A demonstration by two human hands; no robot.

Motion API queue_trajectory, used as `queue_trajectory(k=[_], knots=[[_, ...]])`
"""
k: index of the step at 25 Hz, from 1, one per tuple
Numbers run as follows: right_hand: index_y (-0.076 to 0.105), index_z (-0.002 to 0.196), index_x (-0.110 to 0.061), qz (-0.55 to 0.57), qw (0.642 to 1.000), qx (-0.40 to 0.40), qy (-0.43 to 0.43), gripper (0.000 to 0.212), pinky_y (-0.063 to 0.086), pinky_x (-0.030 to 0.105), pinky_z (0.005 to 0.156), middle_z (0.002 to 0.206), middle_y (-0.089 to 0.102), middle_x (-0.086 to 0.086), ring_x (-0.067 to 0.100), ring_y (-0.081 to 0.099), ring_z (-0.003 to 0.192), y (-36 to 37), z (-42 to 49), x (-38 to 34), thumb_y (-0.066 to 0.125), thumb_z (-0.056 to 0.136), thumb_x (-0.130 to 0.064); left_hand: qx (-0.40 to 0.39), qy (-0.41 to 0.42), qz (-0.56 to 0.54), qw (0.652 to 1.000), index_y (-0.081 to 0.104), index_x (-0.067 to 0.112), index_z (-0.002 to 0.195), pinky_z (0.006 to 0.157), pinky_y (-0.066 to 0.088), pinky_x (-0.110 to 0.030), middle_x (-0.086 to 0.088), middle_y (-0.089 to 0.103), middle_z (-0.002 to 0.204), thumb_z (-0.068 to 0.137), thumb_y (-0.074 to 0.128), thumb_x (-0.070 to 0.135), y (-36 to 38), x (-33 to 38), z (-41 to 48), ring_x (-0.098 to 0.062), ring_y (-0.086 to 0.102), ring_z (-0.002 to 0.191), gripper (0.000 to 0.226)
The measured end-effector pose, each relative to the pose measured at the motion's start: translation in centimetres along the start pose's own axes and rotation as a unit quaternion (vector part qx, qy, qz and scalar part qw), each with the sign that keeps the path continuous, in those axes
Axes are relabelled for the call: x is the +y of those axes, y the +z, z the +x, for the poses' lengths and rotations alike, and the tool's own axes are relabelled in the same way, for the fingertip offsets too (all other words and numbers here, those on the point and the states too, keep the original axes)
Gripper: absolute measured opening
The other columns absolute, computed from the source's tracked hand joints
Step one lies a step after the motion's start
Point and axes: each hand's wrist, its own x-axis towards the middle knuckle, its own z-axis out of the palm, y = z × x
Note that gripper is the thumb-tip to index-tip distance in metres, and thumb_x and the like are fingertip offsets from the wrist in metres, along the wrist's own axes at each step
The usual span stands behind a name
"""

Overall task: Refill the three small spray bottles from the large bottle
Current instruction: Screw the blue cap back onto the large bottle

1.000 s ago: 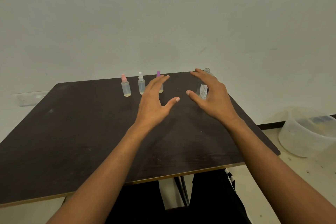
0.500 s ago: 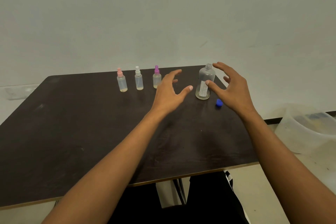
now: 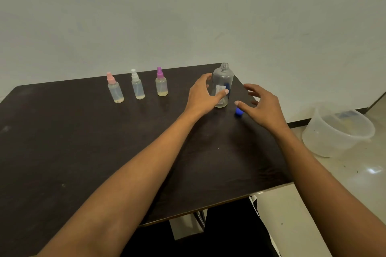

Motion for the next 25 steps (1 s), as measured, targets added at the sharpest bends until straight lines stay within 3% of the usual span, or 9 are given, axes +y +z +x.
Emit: queue_trajectory(k=[7,10,16,20,25], knots=[[0.067,0.139,-0.019,-0.05,0.995,-0.065,0.063,0.061,0.054,0.03,0.098,0.132,0.073,0.003,0.017,0.07,0.109,1.8,1.3,2.4,0.089,0.084,-0.032,0.008,-0.031,-0.019,0.999,0.05,0.024,0.147,0.102,0.046,-0.03,0.0,0.06,0.15,0.08,0.088,0.052,2.8,-1.3,2.0,-0.019,0.058,0.135,0.082],[0.073,0.133,-0.019,-0.077,0.994,-0.062,0.056,0.049,0.05,0.023,0.09,0.125,0.076,0.003,0.011,0.066,0.095,2.1,1.5,2.8,0.088,0.086,-0.026,0.013,-0.03,-0.021,0.999,0.053,0.023,0.143,0.102,0.047,-0.03,-0.001,0.062,0.147,0.081,0.088,0.05,3.2,-1.6,2.4,-0.02,0.059,0.135,0.076],[0.077,0.124,-0.021,-0.047,0.997,-0.036,0.053,0.037,0.054,0.024,0.086,0.119,0.076,0.001,0.009,0.067,0.089,1.9,1.3,2.2,0.086,0.088,-0.023,0.02,-0.018,-0.018,0.999,0.057,0.021,0.14,0.103,0.053,-0.033,-0.001,0.067,0.139,0.082,0.088,0.047,2.5,-1.6,1.9,-0.018,0.064,0.127,0.07],[0.076,0.121,-0.023,0.003,1.0,-0.007,0.007,0.036,0.052,0.014,0.079,0.112,0.074,-0.005,0.0,0.069,0.081,0.4,1.3,-0.3,0.087,0.087,-0.025,0.027,-0.01,-0.015,0.999,0.056,0.021,0.142,0.103,0.051,-0.033,-0.001,0.067,0.141,0.082,0.087,0.05,0.4,-1.3,0.6,-0.014,0.063,0.124,0.073],[0.075,0.116,-0.02,0.043,0.996,0.007,-0.079,0.033,0.053,0.006,0.076,0.103,0.073,-0.008,-0.003,0.068,0.086,-1.9,1.6,-5.7,0.088,0.085,-0.025,0.049,0.001,0.002,0.999,0.056,0.023,0.144,0.102,0.054,-0.031,0.002,0.067,0.139,0.082,0.086,0.054,-3.5,-0.9,-2.8,-0.014,0.064,0.124,0.076]])
